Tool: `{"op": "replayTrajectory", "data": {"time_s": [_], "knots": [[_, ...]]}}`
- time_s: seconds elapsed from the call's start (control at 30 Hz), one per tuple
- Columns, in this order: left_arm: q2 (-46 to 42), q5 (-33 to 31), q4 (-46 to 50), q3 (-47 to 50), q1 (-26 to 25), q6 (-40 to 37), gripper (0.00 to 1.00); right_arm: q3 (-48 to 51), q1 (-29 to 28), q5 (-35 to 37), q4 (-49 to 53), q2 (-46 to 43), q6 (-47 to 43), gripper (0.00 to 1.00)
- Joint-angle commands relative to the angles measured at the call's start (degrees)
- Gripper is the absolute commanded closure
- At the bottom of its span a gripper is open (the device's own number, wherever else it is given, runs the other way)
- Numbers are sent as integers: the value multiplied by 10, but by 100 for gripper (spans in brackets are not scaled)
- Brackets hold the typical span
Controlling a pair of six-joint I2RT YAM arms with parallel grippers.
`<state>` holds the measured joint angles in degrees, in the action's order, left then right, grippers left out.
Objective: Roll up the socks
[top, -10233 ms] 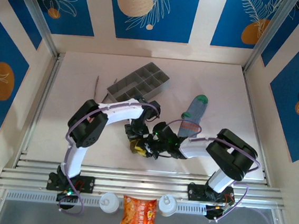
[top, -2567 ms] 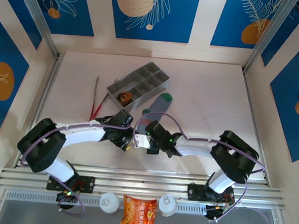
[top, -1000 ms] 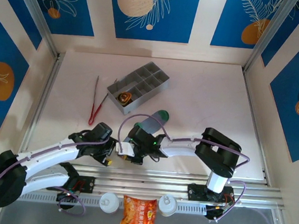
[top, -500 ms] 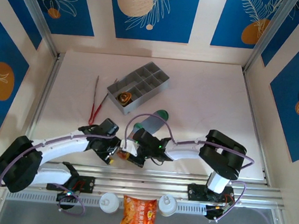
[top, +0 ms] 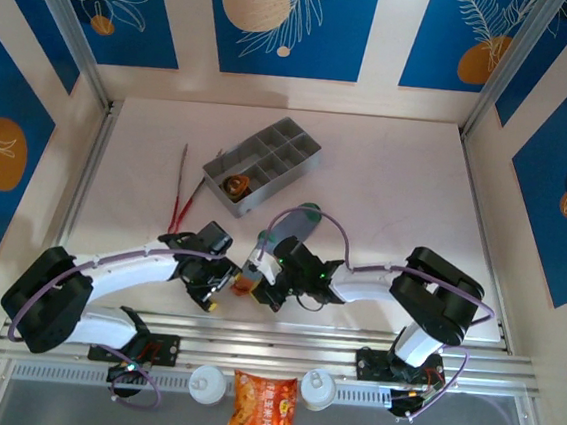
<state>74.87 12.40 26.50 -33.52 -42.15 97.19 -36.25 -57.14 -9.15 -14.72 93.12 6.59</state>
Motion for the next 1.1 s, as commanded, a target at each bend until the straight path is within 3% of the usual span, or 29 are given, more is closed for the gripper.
{"op": "replayTrajectory", "data": {"time_s": [0.0,0.1,0.17,0.33,0.47,0.63,0.8,0.97,1.07], "knots": [[22,18,-179,-13,-20,18,18,14,14,-59,-23,-15,38,100],[24,12,-187,-17,-21,26,10,21,28,-84,-33,-16,55,100],[35,18,-199,-23,-22,30,10,27,37,-102,-43,-17,65,100],[78,35,-216,-54,-34,37,21,33,53,-124,-55,-18,77,100],[106,42,-215,-73,-44,39,23,39,70,-142,-71,-16,95,100],[125,32,-229,-96,-49,50,14,37,80,-165,-67,-13,98,100],[99,-4,-214,-109,-50,63,11,47,91,-170,-71,-18,110,100],[94,19,-284,-83,-47,125,19,61,103,-177,-79,-28,119,100],[91,61,-244,-101,-45,161,23,61,108,-183,-74,-27,117,100]]}}
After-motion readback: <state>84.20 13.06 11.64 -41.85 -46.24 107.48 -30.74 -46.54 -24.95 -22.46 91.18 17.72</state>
